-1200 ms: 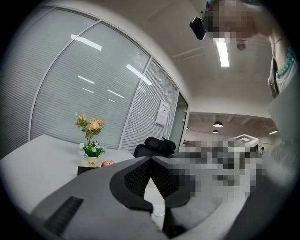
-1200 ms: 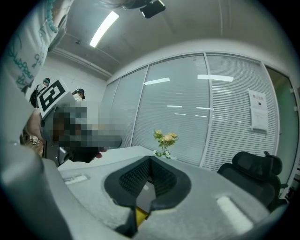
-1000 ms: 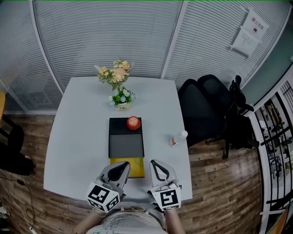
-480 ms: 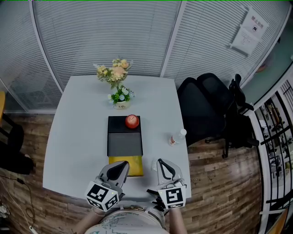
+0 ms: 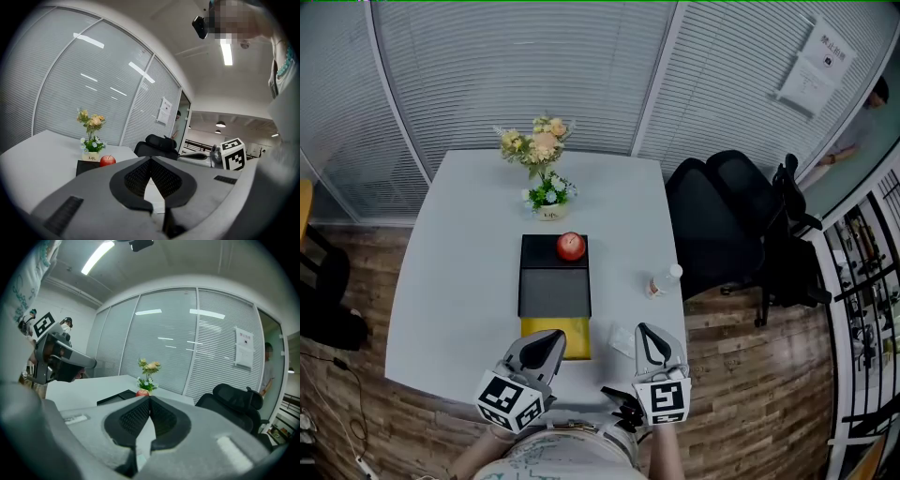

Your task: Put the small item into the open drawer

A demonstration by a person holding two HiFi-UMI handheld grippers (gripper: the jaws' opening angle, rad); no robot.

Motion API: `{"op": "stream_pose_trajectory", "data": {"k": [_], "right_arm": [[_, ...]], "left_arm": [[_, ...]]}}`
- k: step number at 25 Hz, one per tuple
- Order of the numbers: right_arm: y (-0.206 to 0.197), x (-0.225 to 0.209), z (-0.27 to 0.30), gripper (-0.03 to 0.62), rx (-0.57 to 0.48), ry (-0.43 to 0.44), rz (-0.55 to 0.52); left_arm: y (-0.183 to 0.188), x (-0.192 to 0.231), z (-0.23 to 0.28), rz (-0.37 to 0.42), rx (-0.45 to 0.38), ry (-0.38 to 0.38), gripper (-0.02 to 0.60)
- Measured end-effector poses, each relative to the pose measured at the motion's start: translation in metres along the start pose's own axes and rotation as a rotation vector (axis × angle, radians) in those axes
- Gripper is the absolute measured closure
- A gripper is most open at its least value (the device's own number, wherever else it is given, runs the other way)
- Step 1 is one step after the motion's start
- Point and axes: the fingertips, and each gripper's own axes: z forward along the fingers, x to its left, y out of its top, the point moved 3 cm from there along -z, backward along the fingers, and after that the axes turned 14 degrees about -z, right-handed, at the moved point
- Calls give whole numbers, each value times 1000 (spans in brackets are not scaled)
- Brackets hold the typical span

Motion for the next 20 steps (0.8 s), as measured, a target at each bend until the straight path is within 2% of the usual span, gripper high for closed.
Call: {"op": "stream_pose_trajectory", "data": {"k": [11, 20], "right_arm": [[-29, -8, 6, 591, 44, 15, 33], [-70, 2, 20, 591, 143, 97, 41]], "left_arm": [[-6, -1, 3, -15, -1, 18, 584], [-10, 3, 1, -37, -6, 48, 584]]}}
